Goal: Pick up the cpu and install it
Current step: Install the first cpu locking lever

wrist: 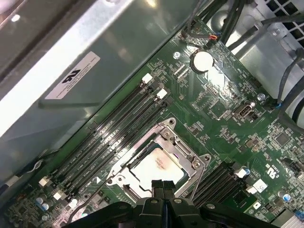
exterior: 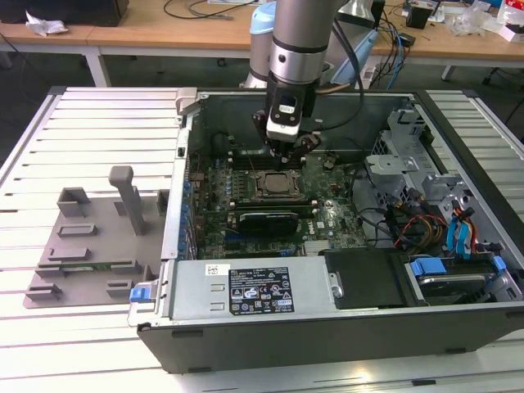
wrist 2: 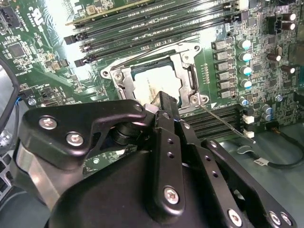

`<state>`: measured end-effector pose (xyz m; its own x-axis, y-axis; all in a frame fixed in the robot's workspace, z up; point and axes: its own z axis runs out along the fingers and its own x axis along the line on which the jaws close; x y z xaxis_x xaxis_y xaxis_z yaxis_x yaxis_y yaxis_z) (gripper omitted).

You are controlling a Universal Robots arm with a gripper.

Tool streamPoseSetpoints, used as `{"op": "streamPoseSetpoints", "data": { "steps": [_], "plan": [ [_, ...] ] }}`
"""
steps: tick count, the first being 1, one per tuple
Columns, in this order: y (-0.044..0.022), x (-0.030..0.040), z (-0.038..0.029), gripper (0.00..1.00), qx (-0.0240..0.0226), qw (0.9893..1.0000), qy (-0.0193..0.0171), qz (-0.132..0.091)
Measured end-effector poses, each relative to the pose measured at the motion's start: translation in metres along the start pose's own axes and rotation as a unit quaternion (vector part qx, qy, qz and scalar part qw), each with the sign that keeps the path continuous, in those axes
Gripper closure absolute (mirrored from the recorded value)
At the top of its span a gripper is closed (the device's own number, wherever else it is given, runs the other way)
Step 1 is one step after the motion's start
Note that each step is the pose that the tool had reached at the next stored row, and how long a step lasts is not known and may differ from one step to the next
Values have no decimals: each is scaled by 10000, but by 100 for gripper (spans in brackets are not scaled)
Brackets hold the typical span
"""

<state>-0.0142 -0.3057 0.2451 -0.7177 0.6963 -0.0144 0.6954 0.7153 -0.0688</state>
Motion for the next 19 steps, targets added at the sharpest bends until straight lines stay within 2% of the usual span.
{"op": "streamPoseSetpoints", "data": {
  "steps": [4,11,14,15,16,17,19],
  "plan": [
    [0,0,0,89,-2,9998,-12,-173],
    [0,0,0,89,-7,9990,-31,-447],
    [0,0,0,89,-11,9983,-39,-585],
    [0,1,0,89,-30,9982,-23,-602],
    [0,0,0,89,-73,9977,8,-671],
    [0,0,0,89,-77,9973,8,-731],
    [0,0,0,89,-78,9956,-6,-937]
  ]
}}
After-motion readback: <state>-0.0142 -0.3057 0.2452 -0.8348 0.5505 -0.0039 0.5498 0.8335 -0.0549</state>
